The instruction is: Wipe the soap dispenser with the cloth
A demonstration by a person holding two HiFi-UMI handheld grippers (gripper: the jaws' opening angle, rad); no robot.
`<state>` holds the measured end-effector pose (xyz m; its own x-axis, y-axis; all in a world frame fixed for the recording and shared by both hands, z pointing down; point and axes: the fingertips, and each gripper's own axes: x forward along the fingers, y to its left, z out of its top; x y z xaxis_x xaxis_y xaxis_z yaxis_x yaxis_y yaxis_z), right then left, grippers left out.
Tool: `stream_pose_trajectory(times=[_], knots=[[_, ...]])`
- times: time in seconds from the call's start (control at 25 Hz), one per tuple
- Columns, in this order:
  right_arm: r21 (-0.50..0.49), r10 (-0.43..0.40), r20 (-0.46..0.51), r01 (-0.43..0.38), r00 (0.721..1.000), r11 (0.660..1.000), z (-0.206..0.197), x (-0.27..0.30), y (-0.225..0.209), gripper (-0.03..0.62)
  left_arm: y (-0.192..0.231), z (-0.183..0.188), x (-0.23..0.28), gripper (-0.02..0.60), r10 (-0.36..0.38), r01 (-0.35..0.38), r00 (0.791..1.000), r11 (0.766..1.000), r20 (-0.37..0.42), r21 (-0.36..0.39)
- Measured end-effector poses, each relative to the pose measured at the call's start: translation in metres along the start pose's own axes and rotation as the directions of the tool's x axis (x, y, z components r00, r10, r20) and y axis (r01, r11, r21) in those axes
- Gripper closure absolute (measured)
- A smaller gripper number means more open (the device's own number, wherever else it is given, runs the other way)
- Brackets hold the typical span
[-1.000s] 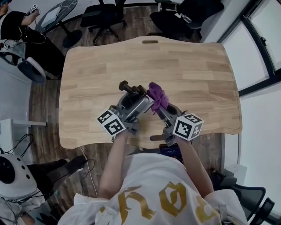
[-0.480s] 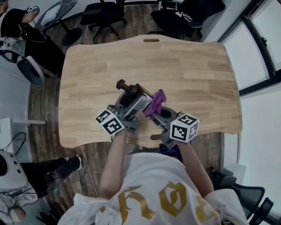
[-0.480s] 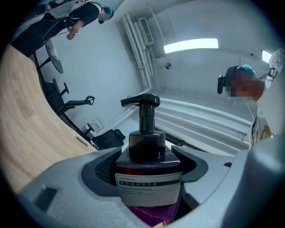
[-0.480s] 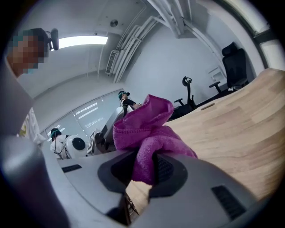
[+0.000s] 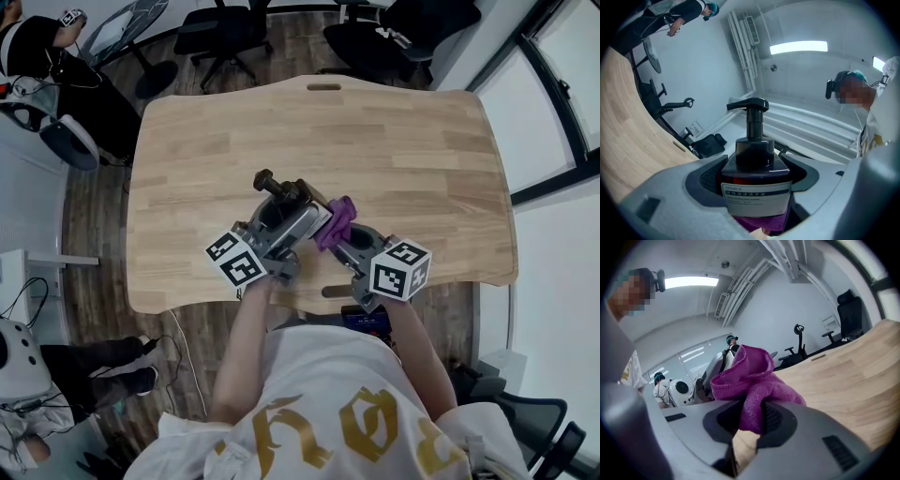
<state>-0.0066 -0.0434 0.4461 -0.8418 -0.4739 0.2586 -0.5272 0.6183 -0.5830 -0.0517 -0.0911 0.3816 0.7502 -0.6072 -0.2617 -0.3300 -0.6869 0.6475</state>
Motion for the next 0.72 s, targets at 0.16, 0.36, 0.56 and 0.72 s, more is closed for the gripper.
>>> stream_pose_trajectory(times=[0.16, 0.36, 0.56, 0.72], knots=[[0.086, -0.099, 0.149, 0.087, 0.984, 0.993, 0.025, -0.014, -0.02, 0.534, -0.004, -0.001, 0.003, 0.224, -0.025, 0.025, 1.0, 1.0, -0.018, 0.003], [0.156, -0.123, 0.24, 0.087, 0.963, 0.984, 0.038, -0.022, -0.025, 0.535, -0.005, -0.005, 0.002, 0.225, -0.035, 0.035, 0.999, 0.999, -0.04, -0.006], [0.113, -0.048, 0.113, 0.035, 0.992, 0.993, 0.01, 0.002, -0.001, 0.536, -0.006, 0.002, 0.002, 0.224, -0.044, 0.044, 0.999, 0.999, 0.002, -0.022], [0.036, 0.041, -0.015, -0.041, 0.999, 0.999, -0.011, 0.015, 0.022, 0.536, -0.003, 0.004, 0.0, 0.225, -0.02, 0.02, 1.0, 1.0, -0.005, 0.004]])
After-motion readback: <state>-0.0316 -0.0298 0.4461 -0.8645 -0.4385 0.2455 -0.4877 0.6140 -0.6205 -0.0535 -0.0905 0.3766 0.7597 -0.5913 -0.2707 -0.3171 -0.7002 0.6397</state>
